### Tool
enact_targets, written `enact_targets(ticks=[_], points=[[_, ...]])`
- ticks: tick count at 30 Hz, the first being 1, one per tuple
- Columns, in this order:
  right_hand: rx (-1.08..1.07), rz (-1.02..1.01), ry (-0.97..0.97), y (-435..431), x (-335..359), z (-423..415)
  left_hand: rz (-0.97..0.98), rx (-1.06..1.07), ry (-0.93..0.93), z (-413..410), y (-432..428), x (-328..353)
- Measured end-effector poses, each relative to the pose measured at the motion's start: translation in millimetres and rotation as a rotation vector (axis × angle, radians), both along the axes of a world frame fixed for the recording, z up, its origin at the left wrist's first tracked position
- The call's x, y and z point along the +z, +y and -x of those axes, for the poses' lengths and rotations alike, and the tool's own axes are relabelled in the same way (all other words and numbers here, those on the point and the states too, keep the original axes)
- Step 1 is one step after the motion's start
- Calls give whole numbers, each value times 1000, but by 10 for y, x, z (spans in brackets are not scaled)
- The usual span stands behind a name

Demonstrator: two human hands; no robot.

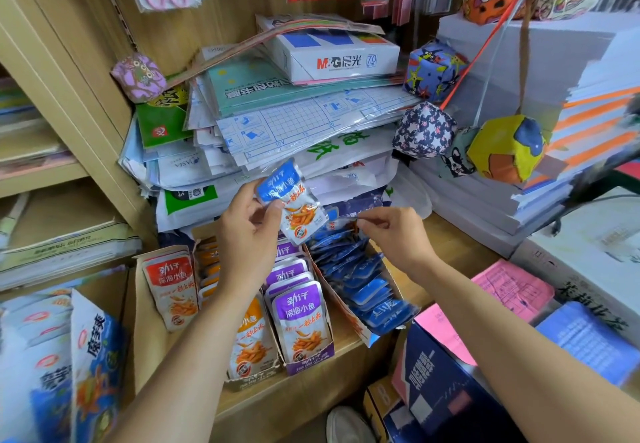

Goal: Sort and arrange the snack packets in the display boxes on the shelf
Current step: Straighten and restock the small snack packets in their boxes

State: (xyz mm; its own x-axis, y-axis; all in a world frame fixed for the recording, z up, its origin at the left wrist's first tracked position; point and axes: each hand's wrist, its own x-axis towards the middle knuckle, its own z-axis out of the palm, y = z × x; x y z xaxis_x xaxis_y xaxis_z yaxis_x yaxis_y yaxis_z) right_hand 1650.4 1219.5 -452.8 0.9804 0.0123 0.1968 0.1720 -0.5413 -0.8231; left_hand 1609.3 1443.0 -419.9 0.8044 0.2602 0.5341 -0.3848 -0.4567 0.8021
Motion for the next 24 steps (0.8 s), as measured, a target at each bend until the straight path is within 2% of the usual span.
enact_targets(ticks=[4,8,12,15,19,24], points=[[-96,-105,10,-28,-42,0,-26,26,-14,-1,-3,-9],[-319,-440,27,-126,17,41,-3,21,-60,-18,-49,3],[-359,-611,101,-188,-13,98,-123,-25,-24,-106,-93,-50],[-316,-682,141,-226,-39,151,-293,-115,95,-168,-97,-147],[-268,-725,184,-246,-65,168,-587,-124,233,-170,-115,-155],[-243,-718,213,-274,-70,186,-487,-206,299,-135,-149,-32]])
